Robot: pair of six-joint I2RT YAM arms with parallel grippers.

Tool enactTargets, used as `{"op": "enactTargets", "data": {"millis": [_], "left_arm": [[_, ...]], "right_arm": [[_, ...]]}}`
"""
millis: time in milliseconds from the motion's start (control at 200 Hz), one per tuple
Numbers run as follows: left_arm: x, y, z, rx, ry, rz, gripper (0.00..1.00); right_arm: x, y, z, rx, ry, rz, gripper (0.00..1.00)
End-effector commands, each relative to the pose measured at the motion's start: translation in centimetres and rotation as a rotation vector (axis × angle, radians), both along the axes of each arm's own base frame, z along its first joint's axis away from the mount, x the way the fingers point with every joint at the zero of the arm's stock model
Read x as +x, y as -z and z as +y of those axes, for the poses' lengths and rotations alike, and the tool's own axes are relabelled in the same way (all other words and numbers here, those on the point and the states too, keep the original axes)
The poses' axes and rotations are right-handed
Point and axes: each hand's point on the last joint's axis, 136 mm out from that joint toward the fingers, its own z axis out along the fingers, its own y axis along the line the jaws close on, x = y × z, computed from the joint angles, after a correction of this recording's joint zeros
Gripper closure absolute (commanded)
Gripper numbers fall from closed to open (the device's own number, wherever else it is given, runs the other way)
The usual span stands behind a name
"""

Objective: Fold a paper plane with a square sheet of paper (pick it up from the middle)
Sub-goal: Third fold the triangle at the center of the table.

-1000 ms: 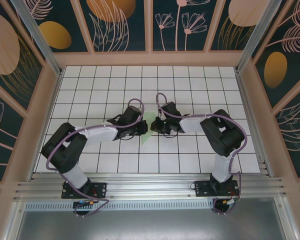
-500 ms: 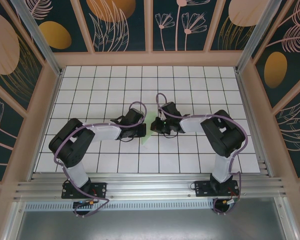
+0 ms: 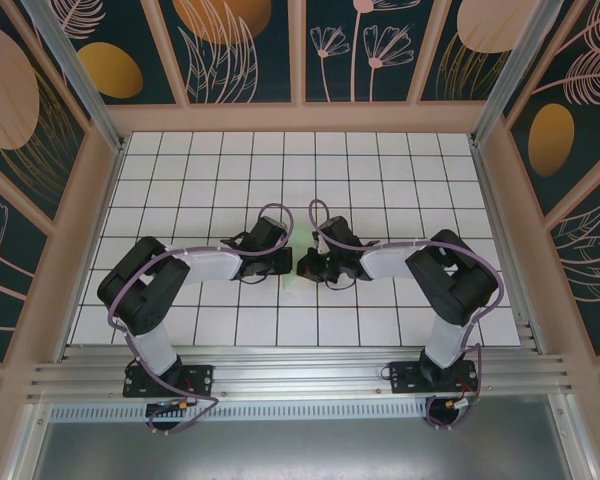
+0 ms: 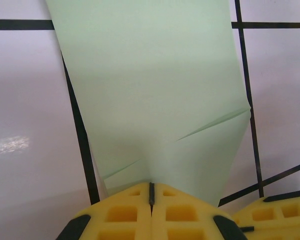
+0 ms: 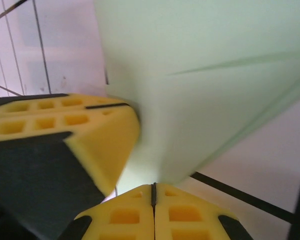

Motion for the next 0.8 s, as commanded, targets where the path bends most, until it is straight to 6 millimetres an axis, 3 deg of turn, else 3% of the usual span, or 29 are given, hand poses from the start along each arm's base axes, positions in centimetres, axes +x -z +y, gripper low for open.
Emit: {"op": "enactTargets", "data": {"millis": [0,200,430,550,696,796], "left_arm": [[-1.3,2.4,1.3,0.063,0.005,0.063,0.97],[-1.3,2.7,1.3,0.065,0.006,0.071,0.98],[-1.3,2.5,1.1,0.057,0.01,0.072,0.97],[-1.3,2.6,1.0,0.055,0.013,0.076,0.97],[-1.4,2.6,1.0,0.053,0.014,0.078,0.97],[-1.4,2.5,1.1,0.053,0.014,0.077,0.98]], "right_arm": [[0.1,-1.0,0.3,0.04,0.015,-0.019,0.94],[0.4,-2.3,1.2,0.095,0.003,-0.034,0.94],[0.7,-1.7,1.4,0.104,0.013,-0.03,0.94],[0.7,-0.4,1.5,0.092,0.023,-0.003,0.94],[-0.1,3.3,-0.2,-0.026,0.052,0.064,0.94],[-0.4,3.9,-0.7,-0.06,0.051,0.073,0.94]]}}
